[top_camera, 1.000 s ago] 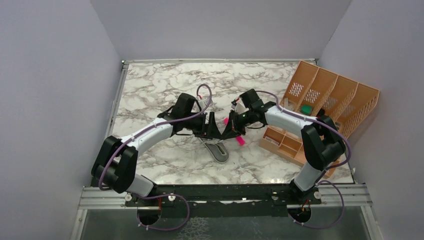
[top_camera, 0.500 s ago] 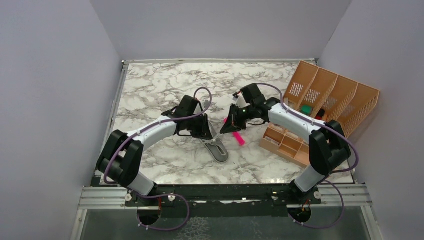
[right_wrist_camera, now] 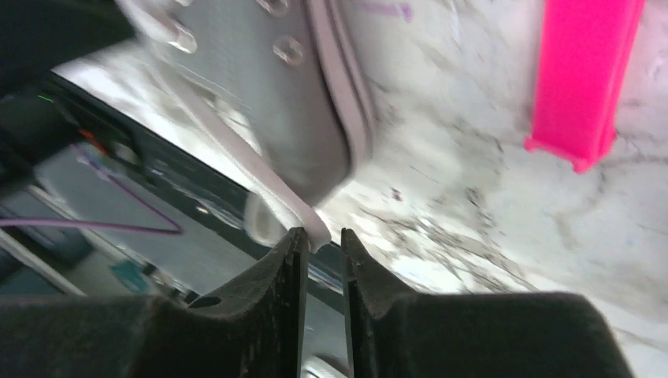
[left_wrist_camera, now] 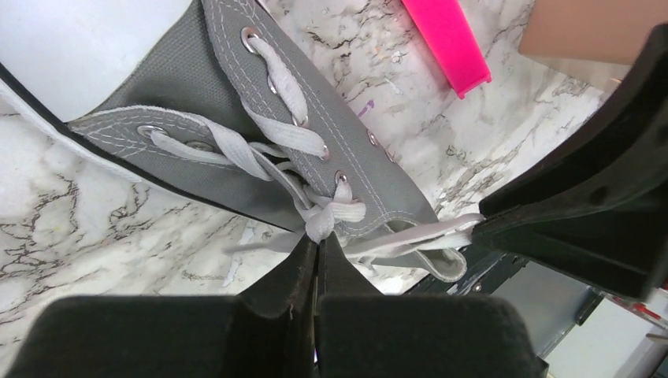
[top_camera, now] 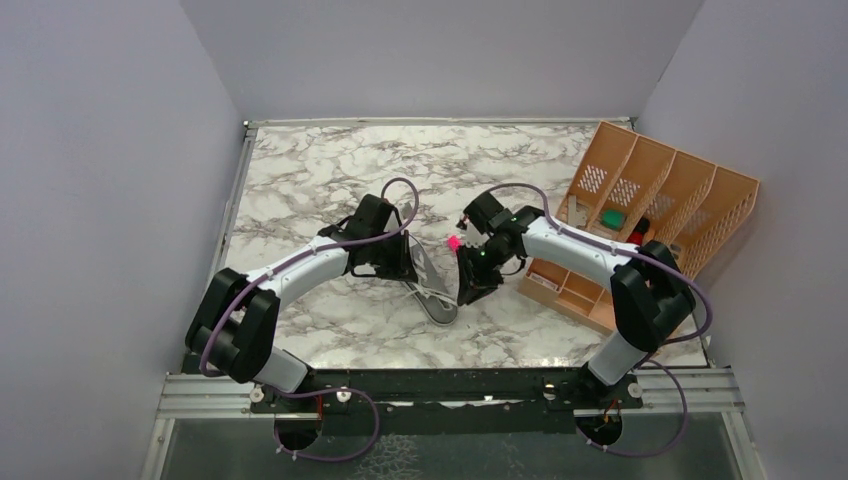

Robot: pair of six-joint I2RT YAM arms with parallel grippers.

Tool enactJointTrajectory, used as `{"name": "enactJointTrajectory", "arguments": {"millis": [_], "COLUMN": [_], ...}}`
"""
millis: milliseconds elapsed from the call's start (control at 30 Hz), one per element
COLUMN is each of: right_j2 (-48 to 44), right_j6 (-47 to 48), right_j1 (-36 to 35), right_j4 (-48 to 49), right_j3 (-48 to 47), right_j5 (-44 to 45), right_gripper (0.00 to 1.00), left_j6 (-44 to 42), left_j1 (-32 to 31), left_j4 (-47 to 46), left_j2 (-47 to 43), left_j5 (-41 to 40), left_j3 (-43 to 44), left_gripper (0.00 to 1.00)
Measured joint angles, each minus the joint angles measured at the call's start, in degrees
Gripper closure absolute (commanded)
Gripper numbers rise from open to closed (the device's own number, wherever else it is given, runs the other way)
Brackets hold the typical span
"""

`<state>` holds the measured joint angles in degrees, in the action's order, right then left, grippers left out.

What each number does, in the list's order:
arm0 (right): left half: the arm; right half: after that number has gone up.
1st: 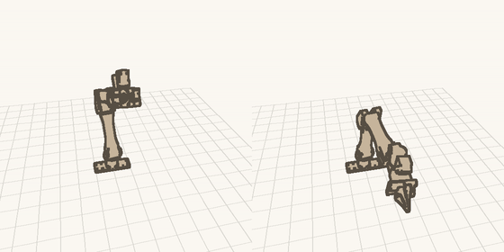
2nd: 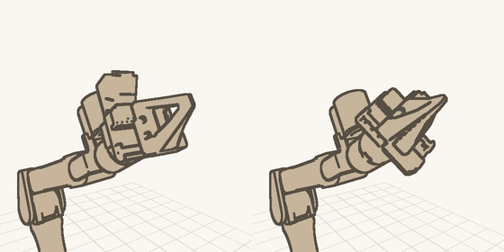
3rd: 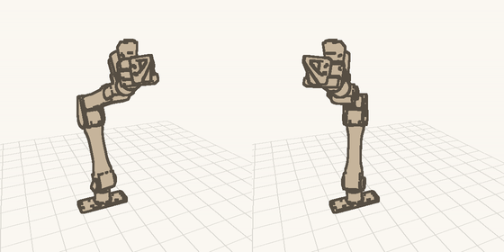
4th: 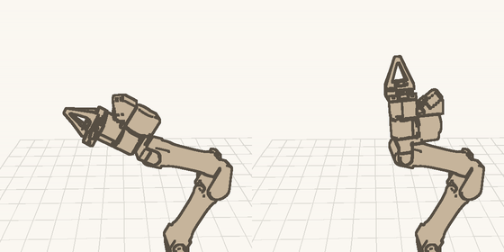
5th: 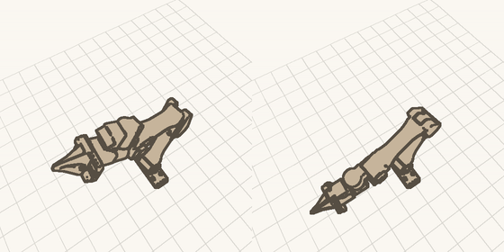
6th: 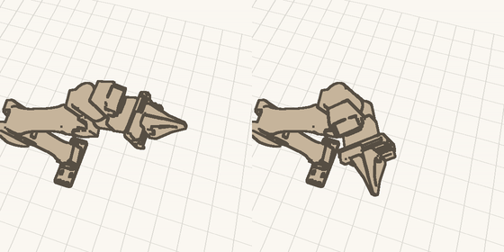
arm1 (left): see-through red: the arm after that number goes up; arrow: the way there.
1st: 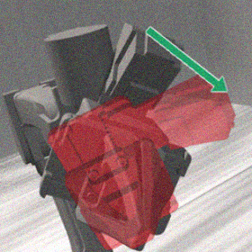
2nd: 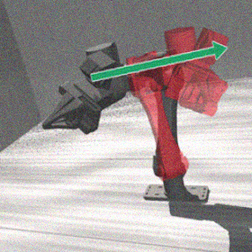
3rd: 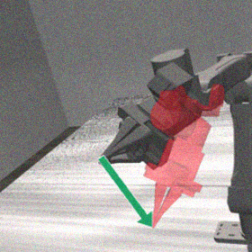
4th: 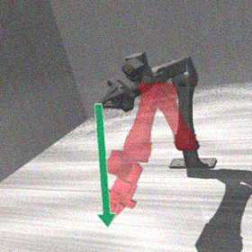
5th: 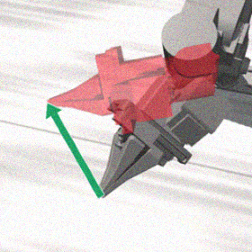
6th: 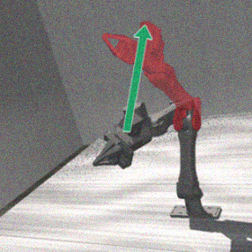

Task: Tie the shoes

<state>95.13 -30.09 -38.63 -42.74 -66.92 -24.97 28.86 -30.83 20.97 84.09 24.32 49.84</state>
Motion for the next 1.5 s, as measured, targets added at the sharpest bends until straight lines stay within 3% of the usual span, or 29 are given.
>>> {"name": "enactJointTrajectory", "arguments": {"millis": [200, 367, 467, 800, 933, 1067, 1133, 1167, 1200, 1233, 1300, 1400, 1500], "right_j2": [-0.68, -0.52, -0.79, 2.16, 4.68, 7.74, 7.85, 7.82, 7.82, 7.82, 7.76, 6.67, 2.58], "right_j6": [6.19, 12.94, 19.12, 33.07, 35.19, 36.09, 36.11, 36.11, 36.02, 36.06, 35.15, 32.94, 28.52], "right_j1": [-0.35, 0.90, 1.49, 1.57, 1.57, 1.57, 1.57, 1.57, 1.57, 1.57, 1.57, 1.57, 1.57], "right_j4": [-5.92, -5.84, -0.44, 13.18, 14.97, 15.72, 15.91, 16.20, 16.33, 16.41, 16.35, 16.31, 16.11], "right_j3": [4.87, -0.07, -3.58, -0.92, 0.35, -0.28, -0.28, -0.35, -0.55, -0.63, -0.66, -0.28, 0.66], "right_j5": [3.96, 4.48, 1.84, -10.99, -12.90, -13.84, -13.88, -13.94, -13.97, -13.88, -13.31, -11.13, -7.30], "right_gripper": [0.40, 0.40, 0.38, 0.41, 0.48, 0.63, 0.79, 0.96, 0.99, 0.99, 0.99, 1.00, 0.99], "left_j6": [-0.42, -0.68, -0.83, -1.51, -1.92, -2.40, -2.69, -2.99, -2.99, -3.13, -3.34, -3.41, -2.75], "left_j1": [0.00, 0.00, 0.00, 0.00, 0.00, 0.00, 0.00, 0.00, 0.00, 0.00, 0.02, 0.48, 1.55], "left_j4": [0.11, 0.13, 0.13, 0.13, 0.20, 0.22, 0.22, 0.24, 0.24, 0.26, 0.74, 1.95, 2.56], "left_j2": [0.00, 0.00, 0.00, 0.02, 0.35, 0.79, 0.83, 0.83, 0.83, 0.83, 0.83, 0.46, -3.08], "left_j5": [-0.11, -0.09, -0.04, 0.37, 0.94, 1.62, 1.90, 2.01, 2.01, 2.03, 2.01, 1.97, 1.66], "left_j3": [-0.07, -0.04, -0.04, 0.28, 0.50, 1.27, 1.42, 1.46, 1.49, 1.49, 1.60, 1.86, 0.26], "left_gripper": [1.00, 1.00, 1.00, 1.00, 1.00, 1.00, 1.00, 1.00, 1.00, 0.95, 0.72, 0.29, 0.15]}}
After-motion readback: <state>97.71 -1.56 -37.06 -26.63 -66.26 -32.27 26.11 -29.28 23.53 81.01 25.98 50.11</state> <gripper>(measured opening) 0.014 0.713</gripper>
